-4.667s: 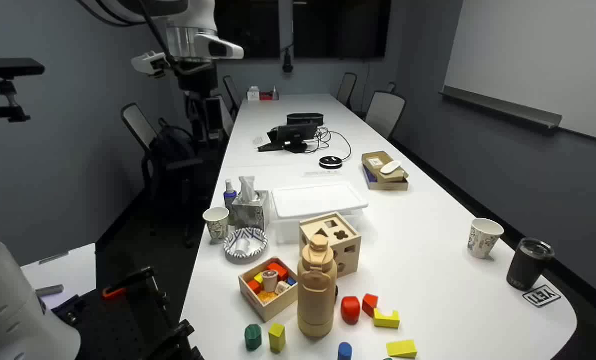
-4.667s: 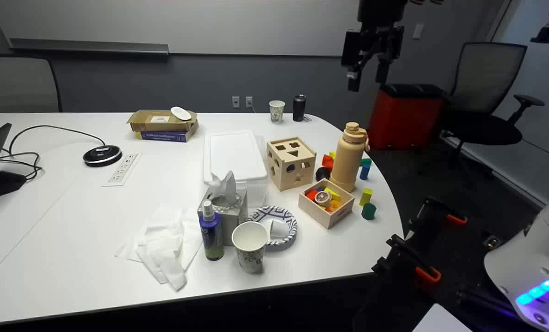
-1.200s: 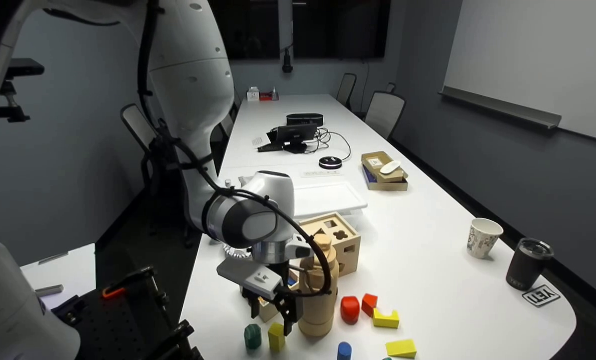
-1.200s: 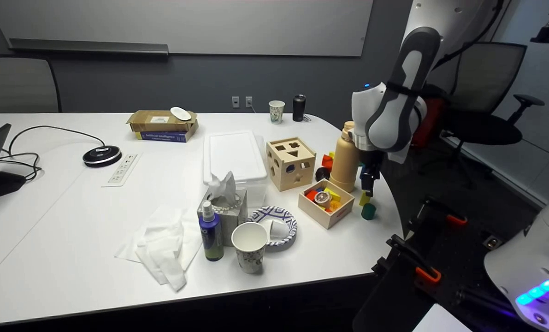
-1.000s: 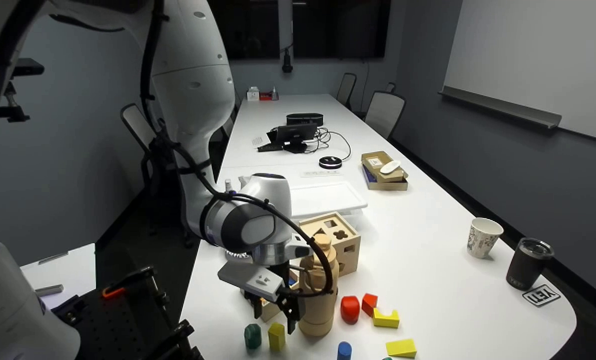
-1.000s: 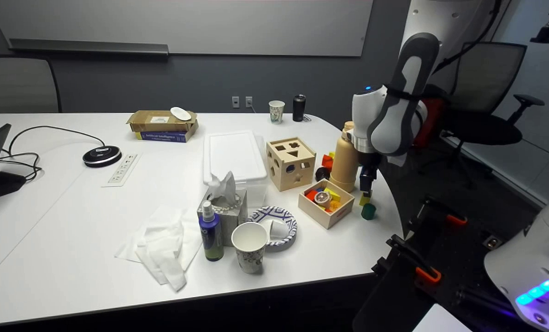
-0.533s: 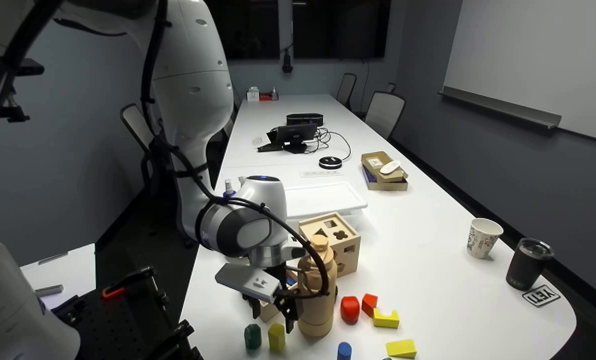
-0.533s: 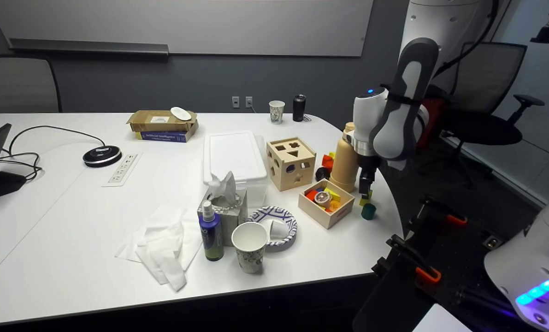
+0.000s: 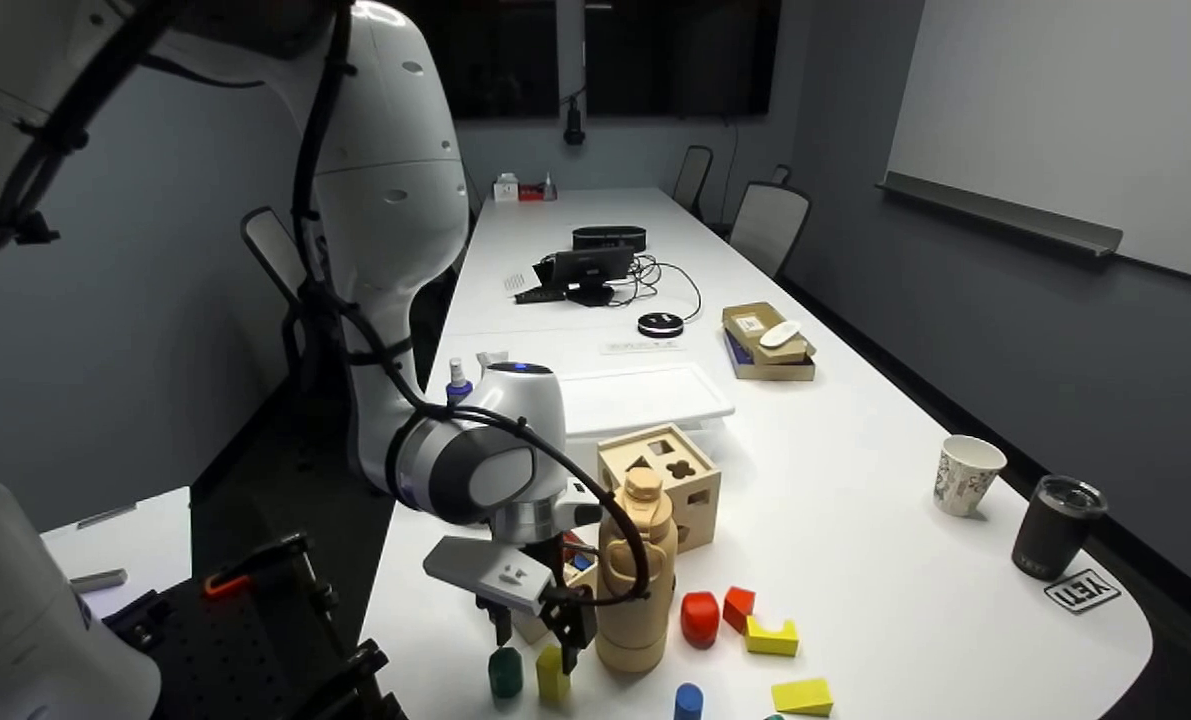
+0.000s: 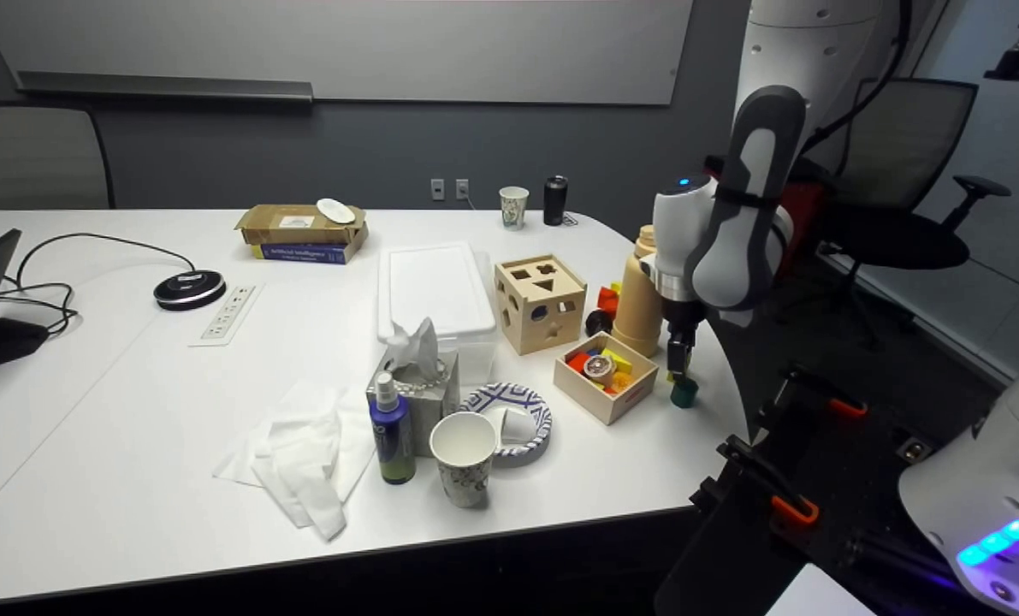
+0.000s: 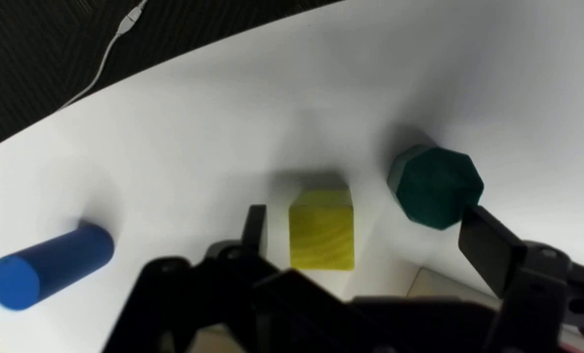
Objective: Pick up the yellow rectangular block and drop it in the wooden box with shapes through the square hole
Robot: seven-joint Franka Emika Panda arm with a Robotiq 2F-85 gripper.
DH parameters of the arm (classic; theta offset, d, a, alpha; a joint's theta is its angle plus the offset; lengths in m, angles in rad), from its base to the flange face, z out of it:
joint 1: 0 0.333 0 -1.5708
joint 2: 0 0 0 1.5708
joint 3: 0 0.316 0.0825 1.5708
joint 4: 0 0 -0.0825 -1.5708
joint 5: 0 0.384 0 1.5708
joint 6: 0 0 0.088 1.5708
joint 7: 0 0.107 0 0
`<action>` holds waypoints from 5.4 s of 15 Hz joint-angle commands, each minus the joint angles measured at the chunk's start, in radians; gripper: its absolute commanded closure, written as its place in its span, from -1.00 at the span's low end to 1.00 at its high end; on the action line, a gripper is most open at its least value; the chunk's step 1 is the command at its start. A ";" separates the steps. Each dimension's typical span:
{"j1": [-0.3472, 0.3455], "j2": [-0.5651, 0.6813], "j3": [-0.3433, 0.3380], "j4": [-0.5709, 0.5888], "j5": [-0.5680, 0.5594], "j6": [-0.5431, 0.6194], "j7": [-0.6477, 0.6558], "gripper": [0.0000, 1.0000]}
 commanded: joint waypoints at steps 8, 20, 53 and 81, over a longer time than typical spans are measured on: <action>0.026 0.131 0.003 0.047 0.018 0.011 0.002 -1.00; 0.078 0.085 -0.022 0.021 0.011 0.073 -0.003 -1.00; 0.034 -0.592 0.191 0.072 0.178 -0.867 -0.091 0.83; -0.082 0.357 0.265 1.432 0.439 -1.134 0.244 0.83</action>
